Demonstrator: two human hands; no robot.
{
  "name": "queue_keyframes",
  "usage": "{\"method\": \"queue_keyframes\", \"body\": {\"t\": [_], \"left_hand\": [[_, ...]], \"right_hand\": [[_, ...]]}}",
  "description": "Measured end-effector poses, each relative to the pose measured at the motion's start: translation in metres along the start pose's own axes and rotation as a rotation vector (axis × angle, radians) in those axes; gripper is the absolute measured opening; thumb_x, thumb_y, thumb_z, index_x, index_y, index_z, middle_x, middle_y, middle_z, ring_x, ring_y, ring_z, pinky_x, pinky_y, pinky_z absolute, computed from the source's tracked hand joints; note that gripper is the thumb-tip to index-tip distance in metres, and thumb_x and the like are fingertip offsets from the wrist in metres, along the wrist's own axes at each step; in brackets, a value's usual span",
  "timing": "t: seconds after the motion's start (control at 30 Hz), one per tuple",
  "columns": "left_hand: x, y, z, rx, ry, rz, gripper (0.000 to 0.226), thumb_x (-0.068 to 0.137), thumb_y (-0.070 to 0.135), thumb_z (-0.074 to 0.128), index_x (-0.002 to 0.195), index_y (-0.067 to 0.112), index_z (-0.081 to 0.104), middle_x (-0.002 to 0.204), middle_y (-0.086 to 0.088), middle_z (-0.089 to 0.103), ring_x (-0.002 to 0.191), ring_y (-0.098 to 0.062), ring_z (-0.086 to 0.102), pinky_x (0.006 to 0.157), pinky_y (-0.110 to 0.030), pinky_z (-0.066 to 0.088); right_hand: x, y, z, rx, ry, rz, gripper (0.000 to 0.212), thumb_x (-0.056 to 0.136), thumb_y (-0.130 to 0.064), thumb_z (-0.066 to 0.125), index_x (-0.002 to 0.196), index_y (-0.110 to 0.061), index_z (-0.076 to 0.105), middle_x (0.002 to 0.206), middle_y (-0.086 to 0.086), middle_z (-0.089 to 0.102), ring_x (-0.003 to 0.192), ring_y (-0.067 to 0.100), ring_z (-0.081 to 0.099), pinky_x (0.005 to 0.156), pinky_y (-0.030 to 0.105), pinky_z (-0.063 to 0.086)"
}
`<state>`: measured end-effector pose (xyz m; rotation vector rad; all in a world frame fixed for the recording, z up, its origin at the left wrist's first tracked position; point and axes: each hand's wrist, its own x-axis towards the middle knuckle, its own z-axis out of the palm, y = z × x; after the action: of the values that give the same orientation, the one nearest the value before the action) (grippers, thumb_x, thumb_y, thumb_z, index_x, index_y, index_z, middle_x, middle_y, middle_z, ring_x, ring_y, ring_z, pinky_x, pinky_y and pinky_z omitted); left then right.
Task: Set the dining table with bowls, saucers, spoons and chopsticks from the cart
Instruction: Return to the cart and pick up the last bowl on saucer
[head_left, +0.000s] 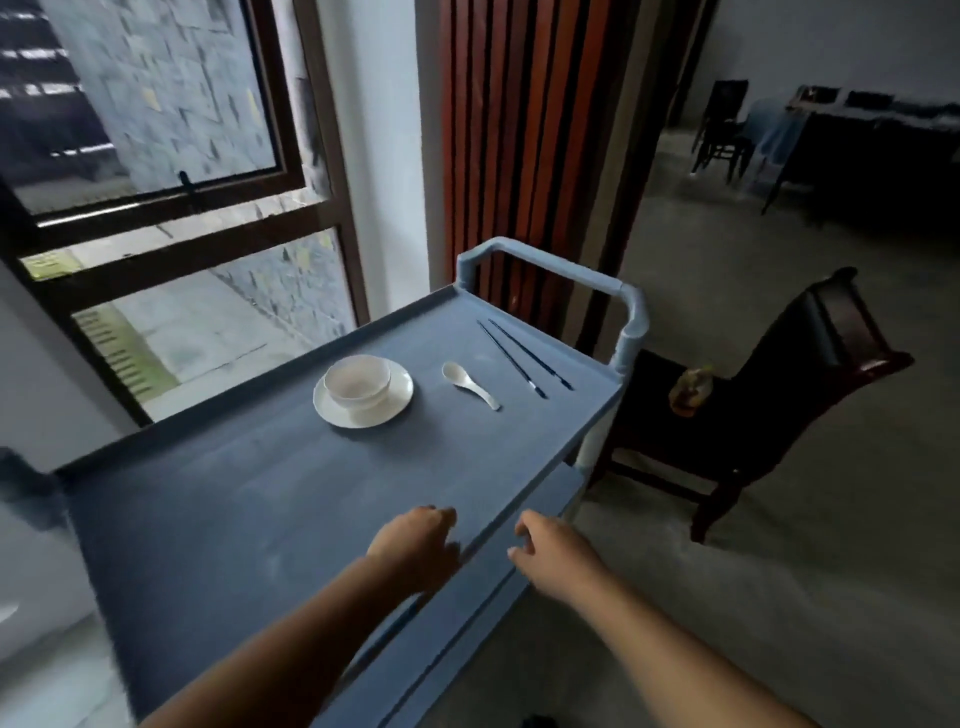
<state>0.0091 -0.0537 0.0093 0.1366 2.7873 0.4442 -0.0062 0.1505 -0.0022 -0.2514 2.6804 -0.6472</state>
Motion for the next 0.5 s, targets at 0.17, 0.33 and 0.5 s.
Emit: {"method": "queue_keyframes", "body": {"t": [0.17,0.33,0.5], "left_hand": [[0.042,-0.024,-0.011,-0.049,0.018,-0.2,0.036,0.096,0.037,0.053,0.124,0.015,0.058,0.125,-0.009,0.063,0.112,-0.03,0.062,0.093,-0.039,0.053],[0.059,-0.06,-0.018,-0.113,0.061,-0.432,0.032,0.093,0.033,0.051,0.117,0.014,0.06,0.118,-0.007,0.058,0.107,-0.029,0.061,0.086,-0.038,0.053],[0.09,-0.101,-0.031,-0.152,0.135,-0.551,0.027,0.095,0.033,0.048,0.111,0.014,0.058,0.112,-0.006,0.053,0.1,-0.029,0.06,0.081,-0.04,0.053]], "right_hand": [[0.098,-0.005,-0.03,-0.066,-0.14,-0.13,0.032,0.092,-0.041,0.057,0.112,-0.016,0.055,0.107,0.008,0.066,0.101,0.029,0.061,0.081,0.034,0.049],[0.171,-0.031,-0.027,-0.082,-0.246,-0.173,0.039,0.092,-0.042,0.058,0.12,-0.016,0.054,0.112,0.008,0.067,0.107,0.029,0.061,0.084,0.033,0.046],[0.239,-0.069,-0.025,-0.078,-0.234,-0.212,0.041,0.092,-0.037,0.058,0.123,-0.011,0.053,0.113,0.009,0.066,0.108,0.029,0.06,0.086,0.034,0.047]]}}
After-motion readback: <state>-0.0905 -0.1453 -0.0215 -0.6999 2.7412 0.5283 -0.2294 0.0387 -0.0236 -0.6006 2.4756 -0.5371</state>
